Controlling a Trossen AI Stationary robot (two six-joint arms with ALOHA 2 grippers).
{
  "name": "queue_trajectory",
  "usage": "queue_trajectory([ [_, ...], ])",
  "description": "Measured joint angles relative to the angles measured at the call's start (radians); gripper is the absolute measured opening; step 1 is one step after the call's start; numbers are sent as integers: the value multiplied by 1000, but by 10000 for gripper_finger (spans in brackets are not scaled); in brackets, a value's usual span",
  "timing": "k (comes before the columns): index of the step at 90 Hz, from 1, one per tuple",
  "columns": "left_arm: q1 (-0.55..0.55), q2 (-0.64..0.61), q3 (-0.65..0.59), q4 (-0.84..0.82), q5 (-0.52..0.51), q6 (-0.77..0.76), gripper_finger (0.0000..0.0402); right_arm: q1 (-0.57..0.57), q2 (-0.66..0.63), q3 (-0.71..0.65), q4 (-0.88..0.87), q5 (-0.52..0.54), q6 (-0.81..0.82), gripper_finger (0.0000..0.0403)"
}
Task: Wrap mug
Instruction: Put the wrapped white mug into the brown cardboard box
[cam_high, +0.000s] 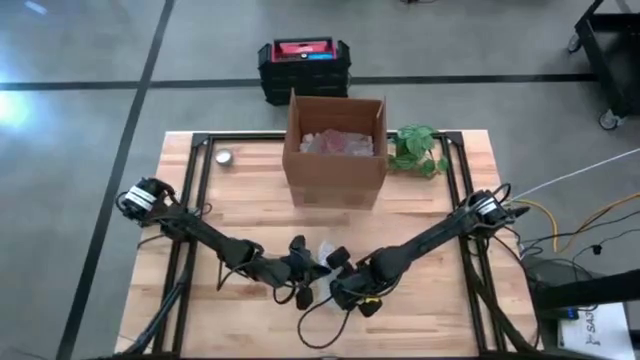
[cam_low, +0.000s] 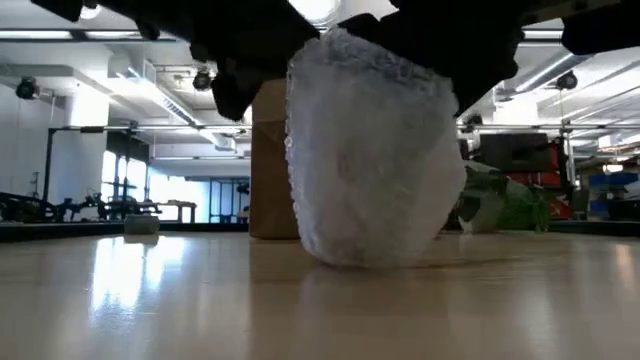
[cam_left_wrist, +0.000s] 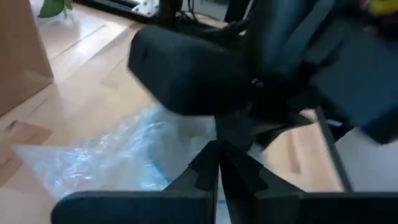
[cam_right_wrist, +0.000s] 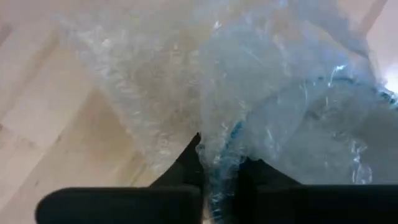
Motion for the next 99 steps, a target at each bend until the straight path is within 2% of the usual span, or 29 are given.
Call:
queue_trajectory([
  [36, -79, -238, 1, -162, -10, 52, 0, 0, -122, 23, -1, -10, 12, 11],
  [63, -132, -331, 1, -291, -22, 42, 0, -4, -260, 120, 14, -11, -18, 10],
  [86, -139, -355, 1, -313, -21, 62, 0, -51, -322, 288, 17, -37, -104, 10],
  [99, -139, -356, 1, -313, -21, 60, 0, -180, -324, 438, 17, -36, -128, 9],
])
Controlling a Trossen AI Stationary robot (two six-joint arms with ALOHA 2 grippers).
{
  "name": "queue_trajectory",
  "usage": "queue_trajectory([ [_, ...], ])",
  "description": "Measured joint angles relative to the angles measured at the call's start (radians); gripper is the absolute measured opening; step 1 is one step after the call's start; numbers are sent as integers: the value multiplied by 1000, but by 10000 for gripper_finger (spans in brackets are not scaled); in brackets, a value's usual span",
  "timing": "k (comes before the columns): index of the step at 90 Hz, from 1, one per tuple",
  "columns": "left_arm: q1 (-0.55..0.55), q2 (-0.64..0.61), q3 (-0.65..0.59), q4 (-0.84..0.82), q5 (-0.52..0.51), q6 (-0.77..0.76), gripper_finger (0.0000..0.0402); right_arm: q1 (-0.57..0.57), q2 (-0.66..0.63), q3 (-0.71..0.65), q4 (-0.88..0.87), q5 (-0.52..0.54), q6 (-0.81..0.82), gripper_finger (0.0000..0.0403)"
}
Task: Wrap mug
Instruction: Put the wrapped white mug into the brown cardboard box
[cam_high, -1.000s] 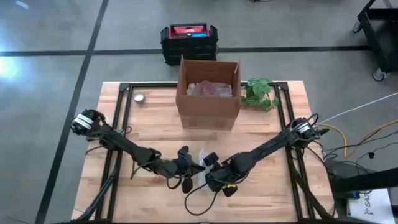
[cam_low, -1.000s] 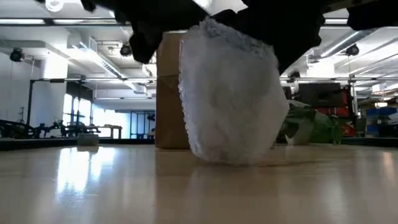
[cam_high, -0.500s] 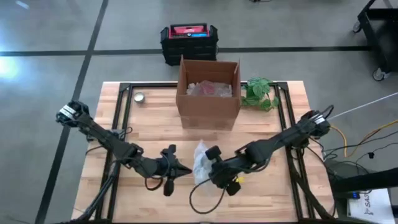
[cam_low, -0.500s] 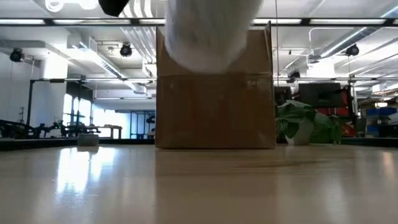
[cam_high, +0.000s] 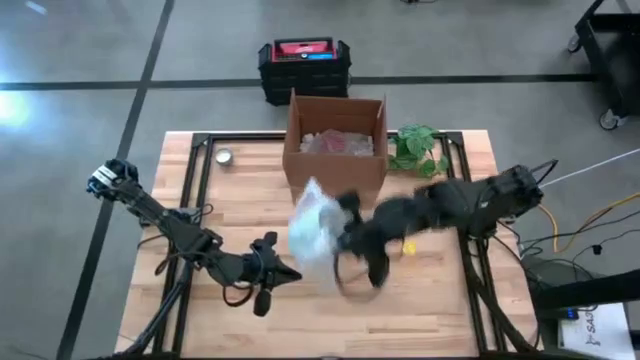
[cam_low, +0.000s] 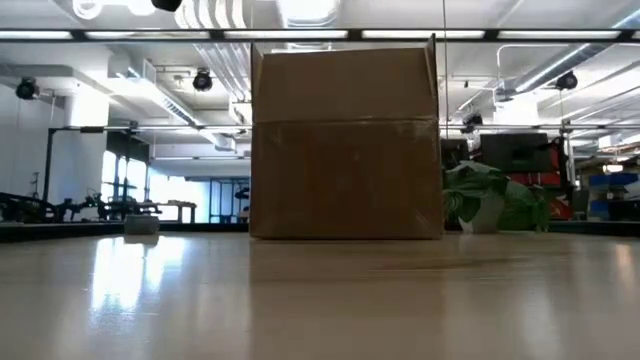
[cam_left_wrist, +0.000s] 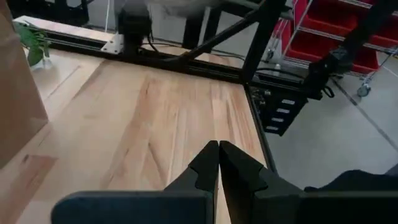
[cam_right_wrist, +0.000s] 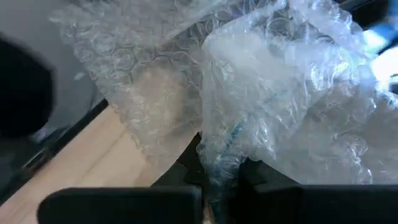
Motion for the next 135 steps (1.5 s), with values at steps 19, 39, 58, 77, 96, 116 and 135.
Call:
queue_trajectory([
  [19, -2, -4, -1, -40, -26, -39, 0, -397, 18, 96, -30, -33, 246, 9],
  [39, -3, -3, -2, -45, -37, -58, 0, -674, 47, 36, -72, -230, 512, 9],
  [58, -3, 1, -3, -43, -42, -54, 0, -714, 91, -29, -85, -243, 563, 9],
  [77, -3, 1, -3, -34, -43, -53, 0, -713, 112, -124, -93, -239, 572, 9],
  [96, -3, 1, -3, -27, -44, -41, 0, -717, 141, -200, -70, -211, 589, 9],
  [116, -3, 1, -3, -27, -44, -38, 0, -718, 173, -204, -61, -200, 590, 22],
  [135, -4, 2, -3, -27, -43, -31, 0, -717, 176, -204, -62, -208, 575, 24],
])
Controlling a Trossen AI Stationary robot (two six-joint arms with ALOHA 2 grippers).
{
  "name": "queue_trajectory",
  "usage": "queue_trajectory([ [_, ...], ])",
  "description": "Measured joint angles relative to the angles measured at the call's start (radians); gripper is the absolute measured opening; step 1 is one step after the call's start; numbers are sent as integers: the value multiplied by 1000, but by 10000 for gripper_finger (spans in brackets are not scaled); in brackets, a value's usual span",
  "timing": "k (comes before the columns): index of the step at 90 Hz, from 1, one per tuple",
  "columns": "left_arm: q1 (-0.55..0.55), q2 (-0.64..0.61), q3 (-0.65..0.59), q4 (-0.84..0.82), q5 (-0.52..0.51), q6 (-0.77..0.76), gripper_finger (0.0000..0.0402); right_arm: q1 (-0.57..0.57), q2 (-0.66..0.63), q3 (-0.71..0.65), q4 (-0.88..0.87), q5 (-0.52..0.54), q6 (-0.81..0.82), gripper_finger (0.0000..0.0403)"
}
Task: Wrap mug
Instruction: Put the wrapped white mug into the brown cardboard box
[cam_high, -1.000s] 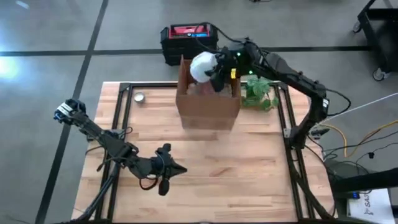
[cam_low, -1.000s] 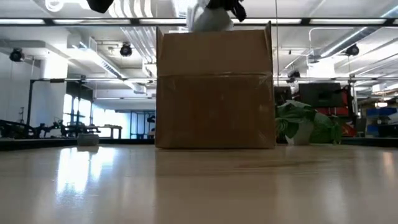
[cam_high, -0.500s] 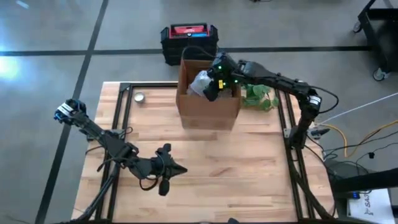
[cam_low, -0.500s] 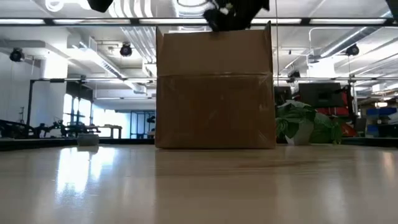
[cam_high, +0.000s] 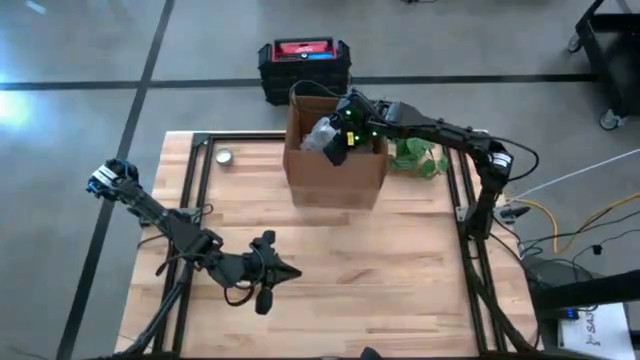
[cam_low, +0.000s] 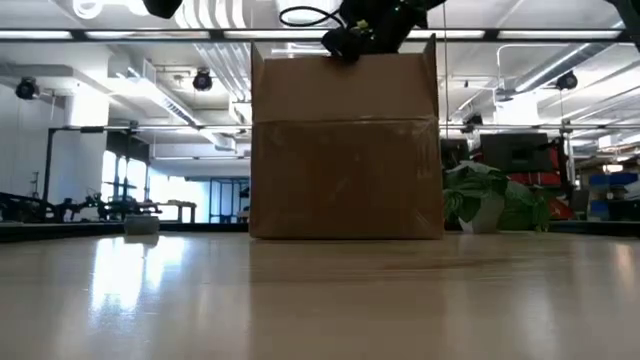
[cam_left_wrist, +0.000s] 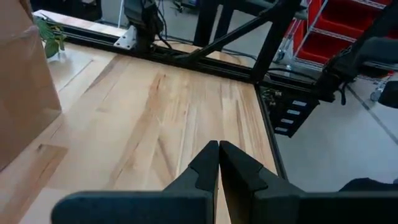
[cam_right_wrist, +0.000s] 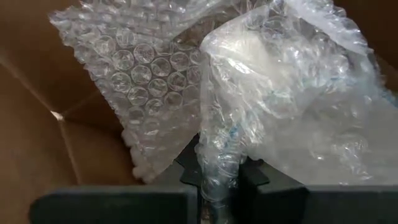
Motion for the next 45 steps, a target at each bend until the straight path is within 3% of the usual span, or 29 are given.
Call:
queue_trajectory([
  [20, 0, 0, 0, 1, 0, 0, 0, 1, 0, 0, 0, 0, -9, 63],
  [45, -2, 0, 0, 0, 2, -7, 0, 1, -2, 0, 9, 3, -3, 169],
])
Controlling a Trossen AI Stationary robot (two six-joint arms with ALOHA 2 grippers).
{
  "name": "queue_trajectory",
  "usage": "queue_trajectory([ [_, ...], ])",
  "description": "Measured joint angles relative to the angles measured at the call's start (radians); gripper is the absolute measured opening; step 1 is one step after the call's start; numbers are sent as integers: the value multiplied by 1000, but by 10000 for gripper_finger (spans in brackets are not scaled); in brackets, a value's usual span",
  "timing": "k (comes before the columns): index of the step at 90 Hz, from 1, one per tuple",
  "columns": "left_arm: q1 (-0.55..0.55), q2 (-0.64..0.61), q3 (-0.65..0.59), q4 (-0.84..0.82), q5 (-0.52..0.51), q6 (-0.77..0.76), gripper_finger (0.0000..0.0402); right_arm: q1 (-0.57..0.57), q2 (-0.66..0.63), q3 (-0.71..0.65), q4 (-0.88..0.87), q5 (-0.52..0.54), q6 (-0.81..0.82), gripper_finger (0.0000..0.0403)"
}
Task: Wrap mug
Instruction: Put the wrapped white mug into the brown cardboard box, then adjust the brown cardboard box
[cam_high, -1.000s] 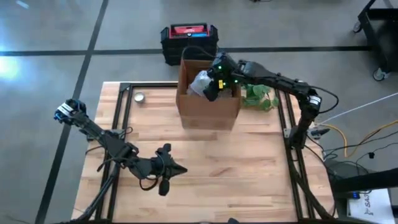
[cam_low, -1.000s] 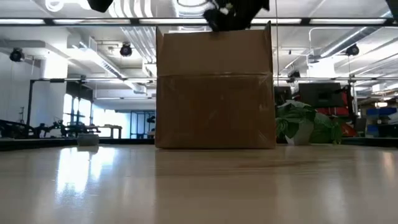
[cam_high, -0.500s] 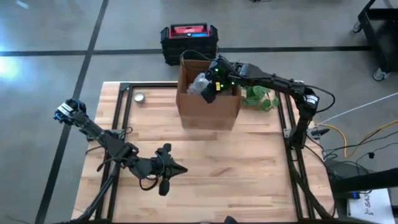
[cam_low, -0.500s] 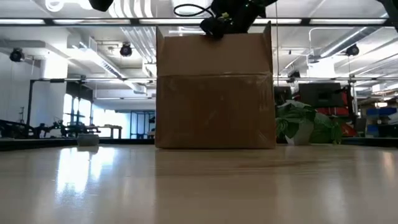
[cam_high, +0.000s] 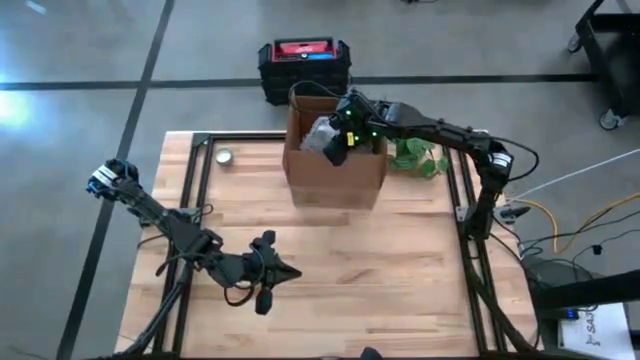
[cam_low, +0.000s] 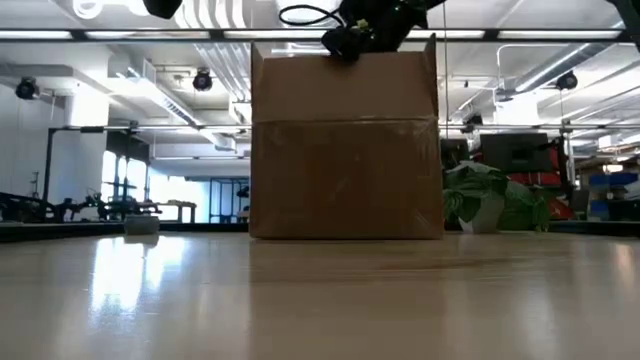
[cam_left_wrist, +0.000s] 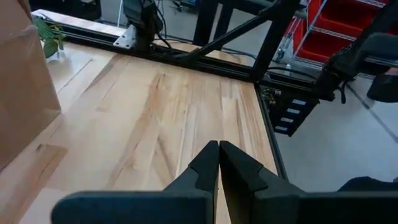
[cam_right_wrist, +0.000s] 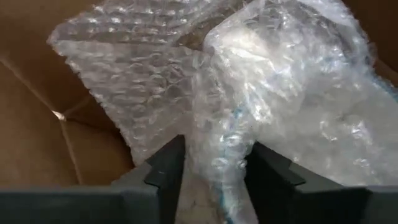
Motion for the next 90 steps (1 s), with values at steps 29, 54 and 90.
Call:
queue_trajectory([
  [29, 0, 0, 0, 0, 1, 0, 0, 0, -94, 77, -67, 19, -91, 218],
  [54, 0, -5, 0, 0, 1, 22, 0, 0, -150, 172, -107, 6, -125, 201],
  [90, 10, -65, 0, 0, -1, 75, 0, 5, -224, 203, -189, 3, -149, 205],
])
